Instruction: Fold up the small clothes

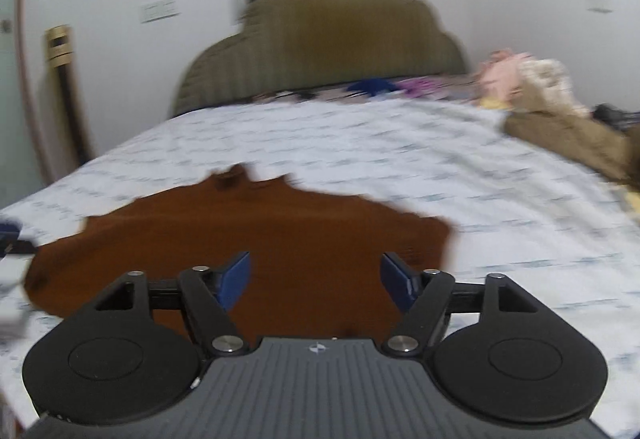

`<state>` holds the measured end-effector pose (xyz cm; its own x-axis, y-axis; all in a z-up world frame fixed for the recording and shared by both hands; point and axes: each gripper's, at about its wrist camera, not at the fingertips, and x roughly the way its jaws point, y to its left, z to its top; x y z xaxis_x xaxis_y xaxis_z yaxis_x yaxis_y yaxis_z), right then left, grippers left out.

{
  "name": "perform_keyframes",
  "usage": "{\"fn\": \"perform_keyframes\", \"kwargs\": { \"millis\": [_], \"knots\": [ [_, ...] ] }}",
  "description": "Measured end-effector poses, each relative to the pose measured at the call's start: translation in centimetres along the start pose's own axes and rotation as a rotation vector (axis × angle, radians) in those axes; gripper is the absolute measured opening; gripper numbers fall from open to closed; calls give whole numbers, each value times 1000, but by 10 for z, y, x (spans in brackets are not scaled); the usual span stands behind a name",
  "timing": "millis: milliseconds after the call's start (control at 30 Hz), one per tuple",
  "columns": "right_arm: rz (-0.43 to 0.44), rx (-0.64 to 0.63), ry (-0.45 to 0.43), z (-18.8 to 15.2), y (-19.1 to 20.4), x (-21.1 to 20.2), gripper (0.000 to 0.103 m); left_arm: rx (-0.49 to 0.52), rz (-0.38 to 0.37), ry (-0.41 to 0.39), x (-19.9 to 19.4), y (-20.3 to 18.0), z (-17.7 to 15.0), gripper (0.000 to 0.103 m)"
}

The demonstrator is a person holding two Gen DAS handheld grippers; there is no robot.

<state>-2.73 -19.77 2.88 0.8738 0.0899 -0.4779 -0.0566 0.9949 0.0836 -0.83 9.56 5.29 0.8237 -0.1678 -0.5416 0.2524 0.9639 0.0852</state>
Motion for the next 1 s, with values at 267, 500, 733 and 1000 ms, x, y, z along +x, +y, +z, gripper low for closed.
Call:
{"fn": "perform_keyframes", "kwargs": {
  "millis": [267,500,733,1000],
  "knots": [
    [-39,-18,93,-18,35,61,83,-20,31,82,42,-27,5,80],
    [-51,-19,112,-42,38,65,96,-33,90,116,67,-38,-6,80],
    [-61,-33,112,-46,40,68,102,-44,113,150,82,-39,-16,80],
    [-50,-17,112,-46,37,67,103,-41,130,153,86,-41,-21,81]
  ]
}}
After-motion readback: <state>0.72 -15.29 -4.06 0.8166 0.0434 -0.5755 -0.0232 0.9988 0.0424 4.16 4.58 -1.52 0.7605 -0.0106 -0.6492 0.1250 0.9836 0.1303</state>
